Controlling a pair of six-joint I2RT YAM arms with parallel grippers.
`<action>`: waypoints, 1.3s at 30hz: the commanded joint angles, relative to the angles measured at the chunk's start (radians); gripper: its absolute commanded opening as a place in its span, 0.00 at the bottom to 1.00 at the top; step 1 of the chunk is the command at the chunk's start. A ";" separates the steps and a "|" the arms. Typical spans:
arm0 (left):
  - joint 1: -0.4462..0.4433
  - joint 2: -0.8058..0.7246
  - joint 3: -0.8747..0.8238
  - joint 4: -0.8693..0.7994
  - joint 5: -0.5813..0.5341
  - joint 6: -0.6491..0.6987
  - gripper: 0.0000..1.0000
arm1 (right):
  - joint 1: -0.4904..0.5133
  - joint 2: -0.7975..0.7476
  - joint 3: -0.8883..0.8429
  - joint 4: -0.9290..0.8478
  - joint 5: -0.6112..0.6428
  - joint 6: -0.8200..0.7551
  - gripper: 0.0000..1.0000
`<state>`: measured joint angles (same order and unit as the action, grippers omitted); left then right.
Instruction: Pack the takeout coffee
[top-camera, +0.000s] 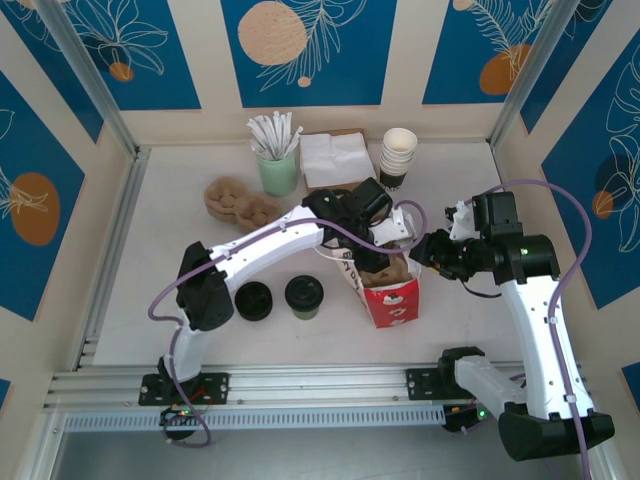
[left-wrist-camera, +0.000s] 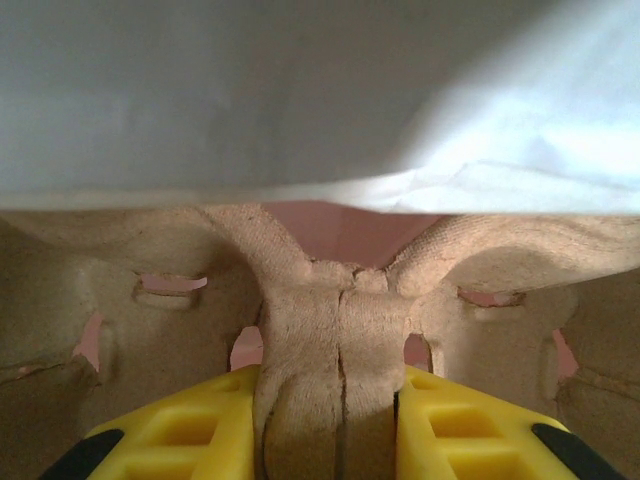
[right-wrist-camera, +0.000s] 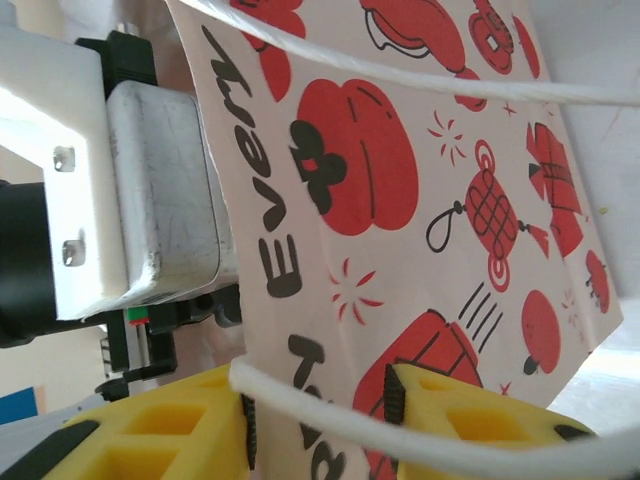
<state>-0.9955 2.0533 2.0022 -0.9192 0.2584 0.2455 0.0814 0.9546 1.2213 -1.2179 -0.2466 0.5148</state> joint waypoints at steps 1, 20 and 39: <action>-0.005 0.036 0.025 0.010 0.045 0.004 0.30 | -0.004 0.003 -0.007 -0.005 0.057 -0.032 0.35; -0.009 0.128 0.062 -0.001 0.069 0.024 0.30 | -0.003 0.017 0.044 -0.084 0.251 -0.078 0.03; -0.037 0.198 0.090 0.002 0.087 0.034 0.33 | 0.020 0.015 0.063 -0.121 0.358 -0.095 0.01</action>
<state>-1.0187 2.2253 2.0712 -0.8574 0.3229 0.2550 0.0971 0.9726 1.2613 -1.3041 0.0906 0.4320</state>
